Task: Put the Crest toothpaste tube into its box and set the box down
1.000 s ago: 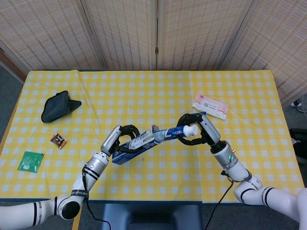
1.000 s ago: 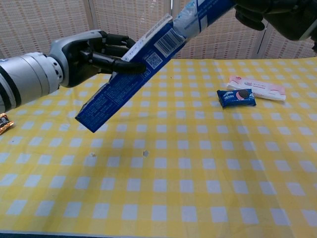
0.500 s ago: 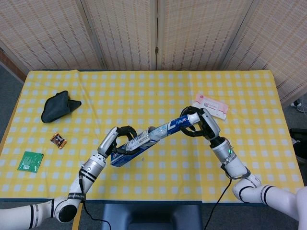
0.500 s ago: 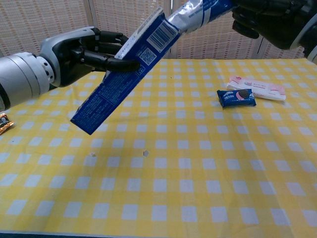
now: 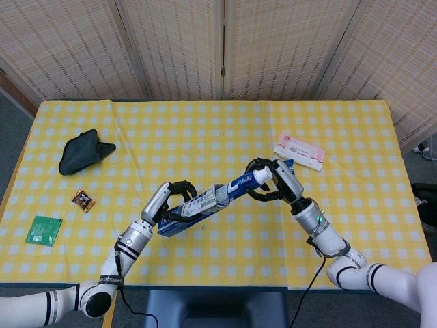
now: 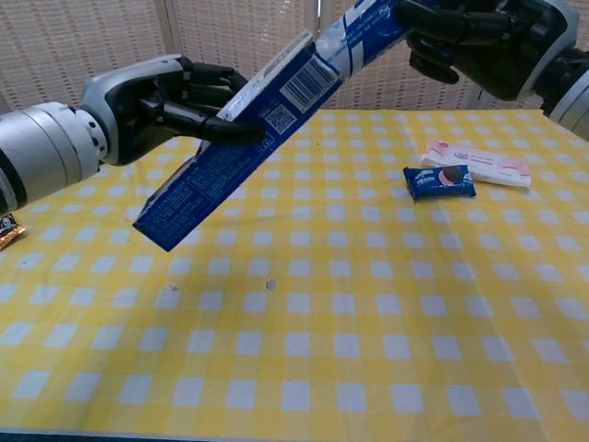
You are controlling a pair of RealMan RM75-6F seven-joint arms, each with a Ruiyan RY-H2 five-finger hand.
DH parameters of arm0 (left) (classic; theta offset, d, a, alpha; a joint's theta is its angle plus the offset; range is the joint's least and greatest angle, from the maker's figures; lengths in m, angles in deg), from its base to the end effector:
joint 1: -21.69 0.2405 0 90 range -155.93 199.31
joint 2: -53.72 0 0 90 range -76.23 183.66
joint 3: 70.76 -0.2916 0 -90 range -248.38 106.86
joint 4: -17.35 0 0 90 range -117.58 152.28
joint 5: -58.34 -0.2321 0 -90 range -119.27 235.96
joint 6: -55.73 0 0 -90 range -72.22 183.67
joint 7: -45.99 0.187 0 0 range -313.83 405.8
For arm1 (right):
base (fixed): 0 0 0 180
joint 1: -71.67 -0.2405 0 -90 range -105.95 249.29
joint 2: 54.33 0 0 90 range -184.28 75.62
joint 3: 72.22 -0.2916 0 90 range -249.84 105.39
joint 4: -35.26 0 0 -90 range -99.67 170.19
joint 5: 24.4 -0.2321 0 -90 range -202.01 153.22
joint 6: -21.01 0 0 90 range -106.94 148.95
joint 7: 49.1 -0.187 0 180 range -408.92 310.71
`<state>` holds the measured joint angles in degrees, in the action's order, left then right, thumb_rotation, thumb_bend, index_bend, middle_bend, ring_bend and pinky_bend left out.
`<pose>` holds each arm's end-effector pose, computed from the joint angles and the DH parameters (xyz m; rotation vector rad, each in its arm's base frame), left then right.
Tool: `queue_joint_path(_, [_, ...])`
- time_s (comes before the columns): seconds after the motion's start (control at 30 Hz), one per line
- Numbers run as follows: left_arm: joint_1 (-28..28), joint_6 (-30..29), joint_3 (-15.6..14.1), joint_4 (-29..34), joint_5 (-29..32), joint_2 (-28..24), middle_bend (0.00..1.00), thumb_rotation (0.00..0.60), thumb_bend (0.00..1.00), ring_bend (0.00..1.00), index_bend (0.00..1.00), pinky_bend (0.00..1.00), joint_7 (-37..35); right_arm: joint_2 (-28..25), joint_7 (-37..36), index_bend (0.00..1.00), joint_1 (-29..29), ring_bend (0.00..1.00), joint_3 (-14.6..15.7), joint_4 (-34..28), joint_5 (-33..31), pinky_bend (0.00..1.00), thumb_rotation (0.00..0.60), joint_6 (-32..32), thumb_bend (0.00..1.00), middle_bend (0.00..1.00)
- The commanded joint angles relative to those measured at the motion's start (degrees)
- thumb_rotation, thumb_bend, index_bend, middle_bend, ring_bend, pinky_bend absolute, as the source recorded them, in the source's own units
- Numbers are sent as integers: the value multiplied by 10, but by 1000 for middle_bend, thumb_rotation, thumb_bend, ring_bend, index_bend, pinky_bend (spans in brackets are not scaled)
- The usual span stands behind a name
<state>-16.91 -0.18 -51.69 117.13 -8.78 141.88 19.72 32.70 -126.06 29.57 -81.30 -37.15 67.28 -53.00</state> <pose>-0.0825 0.3815 -0.0268 -1.4103 -1.9013 -1.6663 -0.1374 -0.4211 0.0199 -1.3586 1.8602 -2.0547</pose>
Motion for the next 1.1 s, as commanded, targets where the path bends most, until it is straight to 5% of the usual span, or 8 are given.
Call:
queue_joint_path(0.03, [-1,-1,3,1,2,0,692,600,232,654,692,464,-1,3,20,952,-1,842,1,-3,0,889,600,3,340,704])
queue_joint_path(0.37, [1,-7,7,8,3,-2,694,600,232,655,694,464,-4,8,53,950,-7,821,2,-14,0,881,600,13,340,682])
queue_joint_path(0.47, [4,-12,8,9,0,-4,694,600,232,655,694,464,-10,6,36,858,-9,781,11,-13,14,808,600,10,340,597])
queue_joint_path(0.57, [5,-13,9,11,-3,-4,694,600,232,655,694,464,-15,-1,4,508,-15,692,25,-5,36,646,600,10,340,440])
queue_joint_path(0.63, [5,-15,10,13,-7,-5,694,600,232,655,694,464,-18,-12,-26,146,-23,516,40,-2,54,468,600,18,340,262])
queue_joint_path(0.7, [6,-16,11,14,-11,-5,694,600,232,655,694,464,-24,-21,-58,6,-30,366,49,2,65,327,600,21,340,104])
queue_joint_path(0.83, [10,-22,12,15,-17,-7,694,600,232,655,694,464,-37,-19,-65,0,-27,197,45,11,54,174,600,11,340,0])
queue_joint_path(1.1, [16,-28,9,18,-40,-11,694,600,232,655,694,464,-69,-22,-48,0,-21,121,35,-2,31,114,600,10,341,0])
